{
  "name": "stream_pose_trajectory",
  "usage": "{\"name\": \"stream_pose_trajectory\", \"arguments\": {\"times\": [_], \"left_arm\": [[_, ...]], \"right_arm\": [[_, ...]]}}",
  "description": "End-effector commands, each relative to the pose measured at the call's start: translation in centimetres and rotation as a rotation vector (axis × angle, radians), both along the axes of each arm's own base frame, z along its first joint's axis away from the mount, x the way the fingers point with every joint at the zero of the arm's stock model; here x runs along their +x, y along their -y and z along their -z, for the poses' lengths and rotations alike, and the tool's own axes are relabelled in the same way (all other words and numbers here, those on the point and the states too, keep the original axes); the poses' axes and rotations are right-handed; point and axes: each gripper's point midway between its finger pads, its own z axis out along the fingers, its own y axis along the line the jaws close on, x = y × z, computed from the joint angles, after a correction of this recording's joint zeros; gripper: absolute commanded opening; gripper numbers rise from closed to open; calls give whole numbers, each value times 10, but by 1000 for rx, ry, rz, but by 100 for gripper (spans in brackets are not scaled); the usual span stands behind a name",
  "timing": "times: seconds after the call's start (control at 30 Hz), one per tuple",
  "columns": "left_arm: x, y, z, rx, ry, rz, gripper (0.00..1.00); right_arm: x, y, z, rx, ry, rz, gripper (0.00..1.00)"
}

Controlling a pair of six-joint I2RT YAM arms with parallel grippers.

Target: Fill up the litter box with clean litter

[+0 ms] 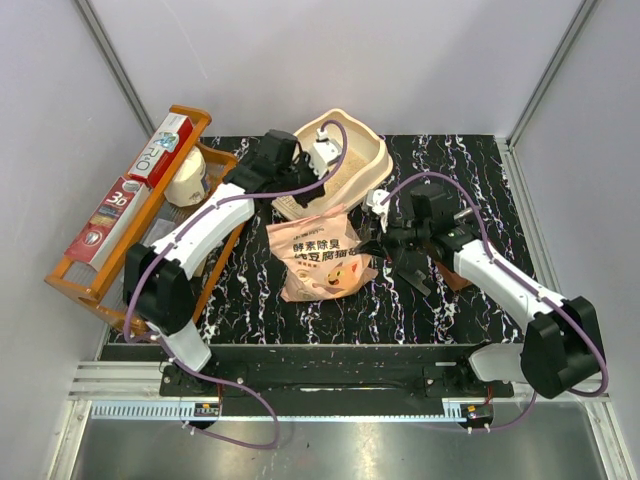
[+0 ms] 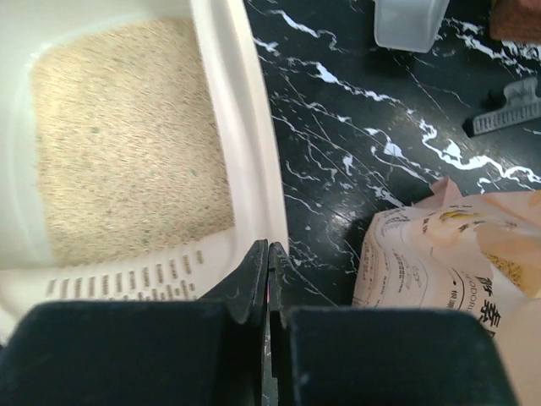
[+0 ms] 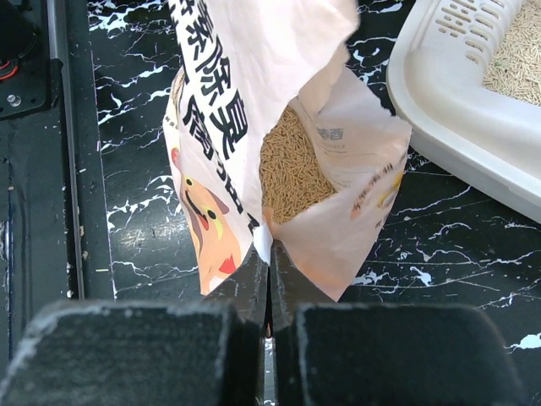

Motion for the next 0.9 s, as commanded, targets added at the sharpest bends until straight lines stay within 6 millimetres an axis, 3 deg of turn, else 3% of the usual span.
{"name": "stream_pose_trajectory", "arguments": {"times": [0.0,0.33,0.87], "left_arm": [[-7,14,4,-35,-26,83,0],[-51,42,20,-99,-165,220,0],[-73,68,26,-218,-321,301,0]], "right_arm": [[-3,-2,-29,58,73,-6,0],[2,-2,-19,43,66,-2,2],[18,-13,-16,63,79,-21,6]]}}
